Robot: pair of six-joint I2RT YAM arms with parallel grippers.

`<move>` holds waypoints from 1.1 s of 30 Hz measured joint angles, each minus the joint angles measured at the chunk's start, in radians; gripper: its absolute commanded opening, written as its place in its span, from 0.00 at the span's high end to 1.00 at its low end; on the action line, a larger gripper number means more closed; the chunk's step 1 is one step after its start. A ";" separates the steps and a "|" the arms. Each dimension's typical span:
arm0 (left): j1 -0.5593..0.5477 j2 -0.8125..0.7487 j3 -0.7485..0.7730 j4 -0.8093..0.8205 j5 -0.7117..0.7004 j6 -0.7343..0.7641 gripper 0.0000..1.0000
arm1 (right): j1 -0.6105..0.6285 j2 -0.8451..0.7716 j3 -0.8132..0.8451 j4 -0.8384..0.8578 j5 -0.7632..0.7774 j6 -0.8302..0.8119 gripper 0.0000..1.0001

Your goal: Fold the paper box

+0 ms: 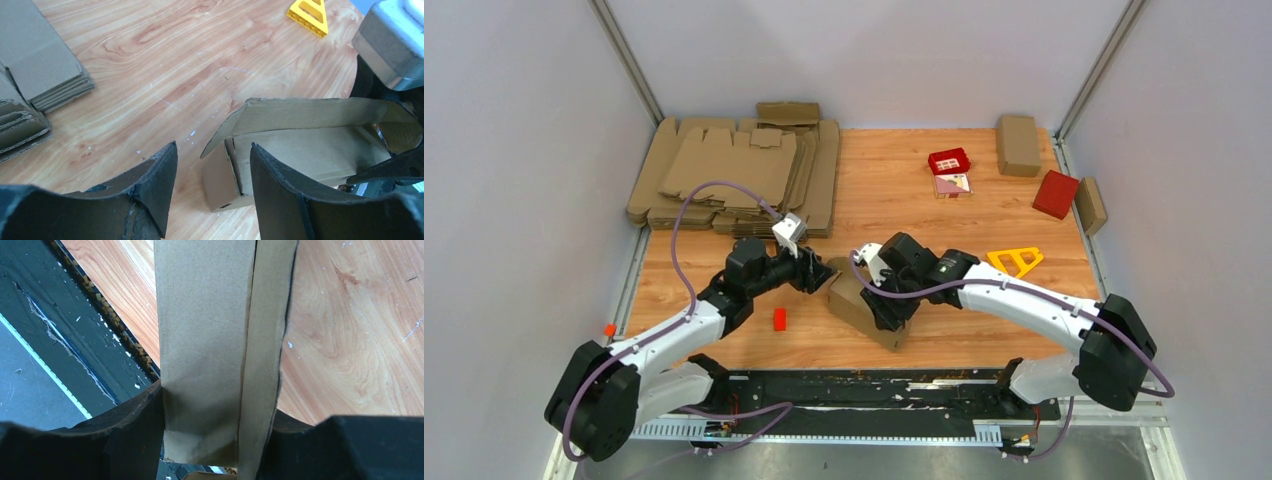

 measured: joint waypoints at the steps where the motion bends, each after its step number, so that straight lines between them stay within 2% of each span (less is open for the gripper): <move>1: 0.000 0.004 0.000 0.002 0.008 0.001 0.45 | 0.003 0.001 0.000 0.000 0.001 0.000 0.53; 7: 0.000 0.005 0.001 0.022 0.039 0.002 0.55 | 0.011 0.010 0.000 0.000 0.011 -0.001 0.54; 12: 0.000 0.019 0.006 0.037 0.068 0.000 0.73 | 0.012 0.010 0.000 0.000 0.025 0.000 0.54; 15: 0.002 0.034 0.008 0.043 0.085 0.000 0.75 | 0.012 0.010 0.000 0.000 0.040 0.000 0.54; 16: 0.002 0.035 0.008 0.043 0.087 0.002 0.70 | 0.012 0.011 0.000 0.000 0.043 0.000 0.54; 18: 0.002 0.032 0.008 0.037 0.081 0.003 0.51 | 0.012 0.015 0.000 0.000 0.046 -0.001 0.54; 21: 0.002 0.014 0.008 0.019 0.031 -0.002 0.38 | 0.012 0.018 0.000 0.006 0.046 -0.003 0.53; 23: 0.002 0.010 0.009 0.013 0.007 -0.003 0.34 | 0.012 0.018 0.000 0.008 0.045 -0.003 0.53; 26: 0.002 0.026 0.013 0.005 -0.004 -0.006 0.33 | 0.012 0.018 0.000 0.010 0.042 -0.003 0.53; 29: 0.002 0.063 0.030 0.005 0.000 -0.005 0.44 | 0.012 0.018 0.000 0.010 0.040 -0.004 0.53; 33: 0.002 0.094 0.047 0.006 0.037 -0.008 0.71 | 0.012 0.018 0.000 0.011 0.035 -0.004 0.54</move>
